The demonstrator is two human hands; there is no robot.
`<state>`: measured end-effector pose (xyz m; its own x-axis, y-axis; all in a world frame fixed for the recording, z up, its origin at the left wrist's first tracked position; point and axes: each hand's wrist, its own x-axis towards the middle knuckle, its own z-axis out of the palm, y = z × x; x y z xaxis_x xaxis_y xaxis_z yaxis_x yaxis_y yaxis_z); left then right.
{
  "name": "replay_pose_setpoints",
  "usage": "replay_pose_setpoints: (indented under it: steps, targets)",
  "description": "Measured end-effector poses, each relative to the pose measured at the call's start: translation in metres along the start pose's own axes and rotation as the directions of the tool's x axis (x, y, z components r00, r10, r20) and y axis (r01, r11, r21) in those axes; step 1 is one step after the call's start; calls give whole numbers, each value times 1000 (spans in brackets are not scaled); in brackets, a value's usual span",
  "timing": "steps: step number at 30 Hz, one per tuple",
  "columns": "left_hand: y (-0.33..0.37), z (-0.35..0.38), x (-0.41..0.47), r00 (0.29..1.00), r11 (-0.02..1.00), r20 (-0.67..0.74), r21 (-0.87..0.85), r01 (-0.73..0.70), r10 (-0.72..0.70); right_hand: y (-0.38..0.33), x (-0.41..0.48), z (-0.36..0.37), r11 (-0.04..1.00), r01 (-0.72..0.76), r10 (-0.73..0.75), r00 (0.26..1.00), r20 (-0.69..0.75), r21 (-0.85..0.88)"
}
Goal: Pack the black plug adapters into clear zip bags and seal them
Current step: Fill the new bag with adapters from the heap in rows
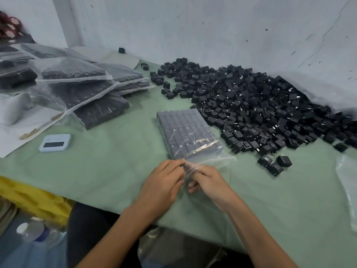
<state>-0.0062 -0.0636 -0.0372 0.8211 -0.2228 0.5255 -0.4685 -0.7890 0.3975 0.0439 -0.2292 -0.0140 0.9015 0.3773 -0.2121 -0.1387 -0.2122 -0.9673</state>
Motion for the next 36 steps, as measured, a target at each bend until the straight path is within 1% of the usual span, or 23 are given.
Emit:
replay_pose_setpoints:
  steps: [2, 6, 9, 12, 13, 14, 15, 16, 17, 18, 19, 20, 21, 22, 23, 24, 26, 28, 31, 33, 34, 35, 36]
  targets:
    - [-6, -3, 2, 998, 998, 31, 12, -60, 59, -2, -1, 0, 1000, 12, -11, 1000, 10, -14]
    - [-7, -2, 0, 997, 999, 60, -2, -50, 50, -4, -4, 1, 999, 37, -36, 999, 34, -27]
    - [-4, 1, -2, 999, 997, 29, 68, -28, 26, -4, -6, 2, 999, 39, -39, 999, 13, -13]
    - [-4, 2, -5, 1000, 996, -2, 91, -20, 20, -4, -12, -4, 999, 23, -23, 1000, 5, -23]
    - [-4, 2, -5, 1000, 995, 1, 97, -22, 22, -4, -15, -12, 997, 33, -34, 999, -15, -63]
    - [-4, 2, -5, 1000, 994, 7, 106, -25, 24, -4, -17, -24, 988, 58, -67, 996, -59, -145]
    - [-4, 2, -5, 1000, 993, 11, 113, -25, 24, -4, -20, -40, 958, 90, -129, 983, -131, -271]
    - [-3, 2, -5, 1000, 993, 11, 118, -17, 16, -4, -21, -59, 897, 109, -217, 953, -213, -427]
    - [-3, 2, -5, 1000, 993, 8, 120, -3, 2, -4, -23, -80, 806, 89, -308, 907, -286, -585]
    - [-2, 2, -5, 1000, 993, 5, 121, 13, -13, -2, -23, -101, 691, 26, -391, 854, -343, -722]
    - [-2, 2, -5, 1000, 992, 5, 123, 24, -25, 1, -24, -123, 582, -70, -437, 813, -384, -810]
    - [-2, 2, -5, 999, 992, 8, 125, 29, -31, 6, -24, -143, 492, -179, -422, 807, -414, -852]
    - [-1, 2, -6, 999, 991, 13, 128, 33, -35, 11, -25, -159, 413, -281, -359, 824, -439, -866]
    - [-1, 2, -6, 999, 991, 17, 130, 37, -39, 16, -27, -169, 348, -358, -277, 844, -460, -867]
    - [-1, 2, -6, 999, 990, 17, 133, 39, -41, 21, -29, -176, 317, -396, -208, 857, -471, -862]
    - [-1, 2, -6, 999, 989, 14, 140, 39, -41, 26, -30, -180, 328, -400, -183, 862, -472, -856]
    - [-1, 1, -6, 999, 987, 8, 154, 44, -46, 33, -31, -183, 379, -373, -228, 849, -476, -847]
    - [0, 1, -7, 999, 986, 6, 158, 48, -49, 34, -30, -183, 398, -361, -249, 842, -478, -843]
    - [0, 0, -7, 998, 986, 14, 161, 50, -53, 27, -26, -189, 410, -376, -143, 873, -466, -831]
    - [0, 0, -8, 998, 985, 20, 166, 47, -51, 20, -22, -192, 442, -360, -137, 878, -458, -821]
    - [-1, 0, -8, 999, 985, 22, 168, 44, -48, 16, -22, -190, 474, -348, -173, 864, -474, -808]
    - [-2, 1, -8, 999, 984, 17, 171, 42, -45, 13, -22, -188, 538, -329, -217, 836, -504, -776]
    - [-4, 3, -8, 999, 983, 6, 177, 39, -41, 9, -24, -183, 645, -296, -243, 795, -556, -705]
